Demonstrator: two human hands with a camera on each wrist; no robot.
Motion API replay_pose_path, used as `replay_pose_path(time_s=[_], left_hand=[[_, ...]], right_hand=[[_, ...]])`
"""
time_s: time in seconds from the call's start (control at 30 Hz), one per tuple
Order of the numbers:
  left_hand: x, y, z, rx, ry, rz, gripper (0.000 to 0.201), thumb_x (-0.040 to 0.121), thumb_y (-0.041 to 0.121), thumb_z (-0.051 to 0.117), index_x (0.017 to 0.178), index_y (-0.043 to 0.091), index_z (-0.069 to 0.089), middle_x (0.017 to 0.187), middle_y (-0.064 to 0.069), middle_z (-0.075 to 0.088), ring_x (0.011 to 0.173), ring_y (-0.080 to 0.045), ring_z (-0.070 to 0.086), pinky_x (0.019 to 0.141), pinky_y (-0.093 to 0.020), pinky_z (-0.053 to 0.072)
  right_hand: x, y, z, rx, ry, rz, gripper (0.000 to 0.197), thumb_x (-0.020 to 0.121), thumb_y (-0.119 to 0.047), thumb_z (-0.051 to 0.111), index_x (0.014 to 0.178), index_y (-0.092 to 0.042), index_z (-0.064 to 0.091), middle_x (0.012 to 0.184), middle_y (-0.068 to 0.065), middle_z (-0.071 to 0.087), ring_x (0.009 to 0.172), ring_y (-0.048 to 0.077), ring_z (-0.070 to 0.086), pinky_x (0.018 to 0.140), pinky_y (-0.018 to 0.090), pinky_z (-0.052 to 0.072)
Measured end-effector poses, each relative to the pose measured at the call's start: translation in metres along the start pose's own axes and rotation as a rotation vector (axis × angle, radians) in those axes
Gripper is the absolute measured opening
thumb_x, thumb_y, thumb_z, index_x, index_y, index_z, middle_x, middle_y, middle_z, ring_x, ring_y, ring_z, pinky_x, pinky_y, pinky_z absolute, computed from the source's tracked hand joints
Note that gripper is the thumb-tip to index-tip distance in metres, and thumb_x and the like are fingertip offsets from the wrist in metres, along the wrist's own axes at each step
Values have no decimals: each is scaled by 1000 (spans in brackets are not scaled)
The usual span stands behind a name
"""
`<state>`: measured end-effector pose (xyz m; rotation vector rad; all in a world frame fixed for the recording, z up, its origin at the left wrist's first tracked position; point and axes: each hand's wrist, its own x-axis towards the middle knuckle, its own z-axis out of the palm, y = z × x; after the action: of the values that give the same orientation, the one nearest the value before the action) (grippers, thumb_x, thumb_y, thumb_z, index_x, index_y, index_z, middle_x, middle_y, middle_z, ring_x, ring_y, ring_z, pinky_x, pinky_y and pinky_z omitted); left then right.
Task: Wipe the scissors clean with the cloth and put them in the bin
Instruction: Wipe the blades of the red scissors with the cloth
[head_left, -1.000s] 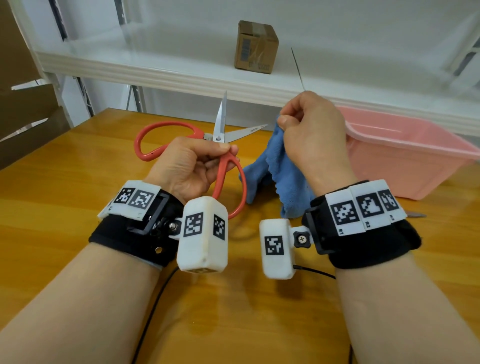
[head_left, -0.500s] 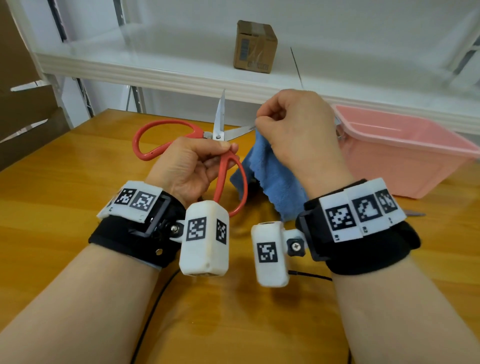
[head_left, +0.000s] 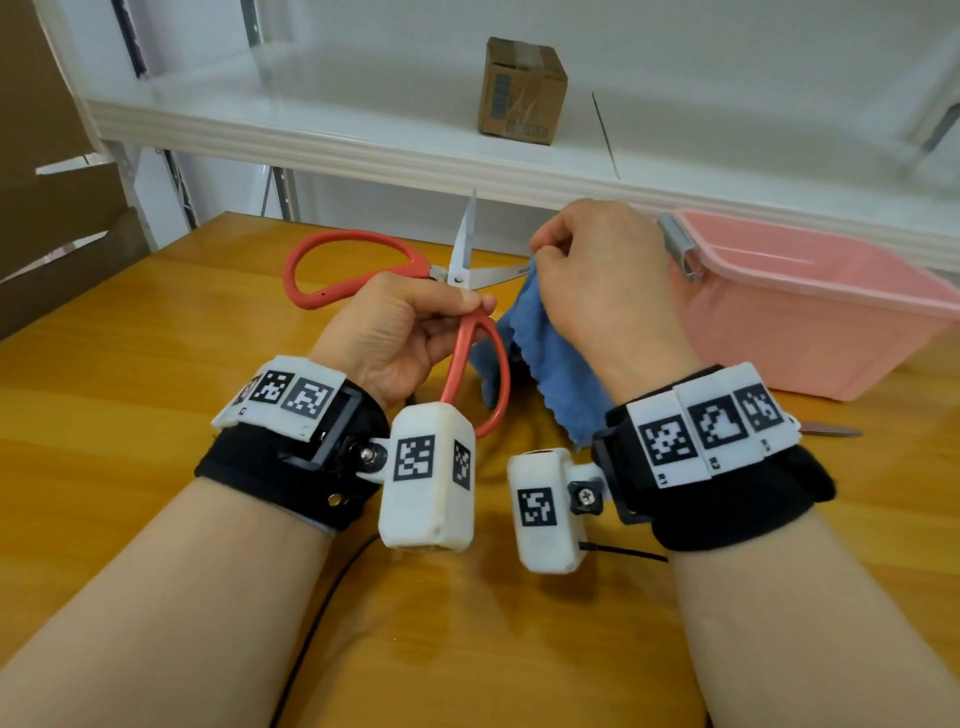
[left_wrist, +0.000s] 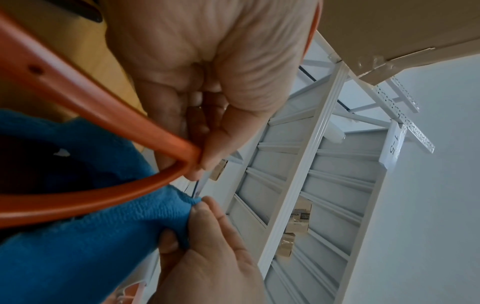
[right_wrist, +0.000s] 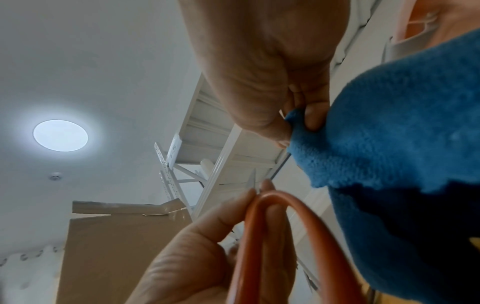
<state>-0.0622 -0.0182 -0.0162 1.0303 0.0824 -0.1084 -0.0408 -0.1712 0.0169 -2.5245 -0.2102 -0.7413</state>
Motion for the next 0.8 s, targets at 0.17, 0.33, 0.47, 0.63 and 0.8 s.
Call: replay_pose_path(time_s=[0.17,0.33,0.47,0.63,0.8], left_hand=[[0,1,-3,2,-10,-1,6,83,-10,58,83,-7,63,74,-15,71,71,-22,70,79,-32,59],[1,1,-2,36,-33,-39,6,85,-9,59,88,-8,63,76,-15,71,71,-21,70,80,-32,59],[3,0,-5,67,-18,-92,8,87,-6,59,96,-7,60,78,-16,69,77,-21,71,80,-33,59],[6,0,-8,118,-15,-142,2,90,5,61,92,3,61,78,-8,66,86,-20,71,78,-38,60],[6,0,-9,192,-7,-119,18,91,9,63,108,2,61,82,-5,66,83,-22,72,68,-34,60]], right_hand=[[2,0,-1,40,-21,-15,22,94,-12,54,102,-19,74,108,-3,71,107,16,62,94,34,50],[10,27,-10,65,5,70,17,92,-14,59,98,-24,71,104,-5,69,102,14,62,90,31,51],[12,30,-13,136,53,63,18,93,-14,61,106,-24,68,100,-6,67,96,11,62,88,31,52],[13,36,-21,137,171,14,30,92,-4,51,114,-20,64,115,2,62,104,15,60,91,26,49],[11,34,-26,157,326,-154,33,86,1,50,111,-13,67,116,1,52,101,7,51,82,-1,33]])
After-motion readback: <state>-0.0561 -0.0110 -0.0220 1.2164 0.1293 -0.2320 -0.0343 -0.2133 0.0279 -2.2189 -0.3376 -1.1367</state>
